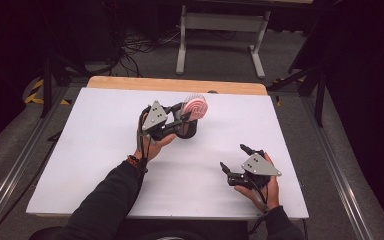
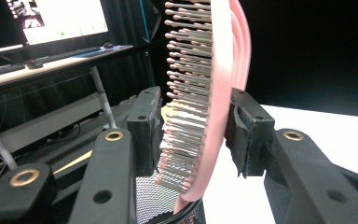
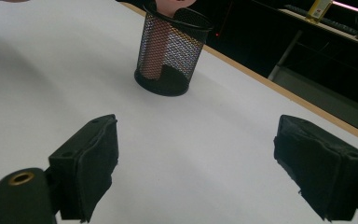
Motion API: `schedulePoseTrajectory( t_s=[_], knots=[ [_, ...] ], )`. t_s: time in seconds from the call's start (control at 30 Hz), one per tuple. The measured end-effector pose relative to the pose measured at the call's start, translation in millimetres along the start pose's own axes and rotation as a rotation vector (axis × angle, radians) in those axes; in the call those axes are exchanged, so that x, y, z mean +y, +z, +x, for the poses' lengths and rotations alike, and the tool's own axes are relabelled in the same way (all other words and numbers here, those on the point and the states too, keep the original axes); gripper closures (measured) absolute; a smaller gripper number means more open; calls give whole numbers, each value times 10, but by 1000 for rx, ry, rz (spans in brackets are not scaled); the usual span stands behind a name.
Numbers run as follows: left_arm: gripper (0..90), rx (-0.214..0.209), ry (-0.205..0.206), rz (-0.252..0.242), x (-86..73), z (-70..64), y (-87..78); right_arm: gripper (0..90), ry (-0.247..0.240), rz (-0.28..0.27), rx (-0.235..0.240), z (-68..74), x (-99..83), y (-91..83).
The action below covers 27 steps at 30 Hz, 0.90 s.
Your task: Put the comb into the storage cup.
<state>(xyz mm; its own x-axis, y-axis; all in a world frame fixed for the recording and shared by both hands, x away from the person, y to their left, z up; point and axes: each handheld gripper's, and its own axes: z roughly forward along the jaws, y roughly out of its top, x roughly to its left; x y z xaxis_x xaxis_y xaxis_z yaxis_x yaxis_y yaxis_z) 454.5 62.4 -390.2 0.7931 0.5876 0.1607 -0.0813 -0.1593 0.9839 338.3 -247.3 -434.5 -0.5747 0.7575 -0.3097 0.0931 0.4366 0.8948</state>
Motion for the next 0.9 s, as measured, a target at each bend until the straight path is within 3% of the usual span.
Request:
schedulePoseTrajectory(
  t_s=[0.63,0.87,0.9],
  knots=[
    [551,7,25,15,17,-20,-28,147,-9,7,12,12,4,8],
    [517,26,54,21,41,-32,-46,150,8,-2,20,12,15,4],
    [494,35,75,30,56,-37,-52,150,13,-7,20,10,22,0]
  ],
)
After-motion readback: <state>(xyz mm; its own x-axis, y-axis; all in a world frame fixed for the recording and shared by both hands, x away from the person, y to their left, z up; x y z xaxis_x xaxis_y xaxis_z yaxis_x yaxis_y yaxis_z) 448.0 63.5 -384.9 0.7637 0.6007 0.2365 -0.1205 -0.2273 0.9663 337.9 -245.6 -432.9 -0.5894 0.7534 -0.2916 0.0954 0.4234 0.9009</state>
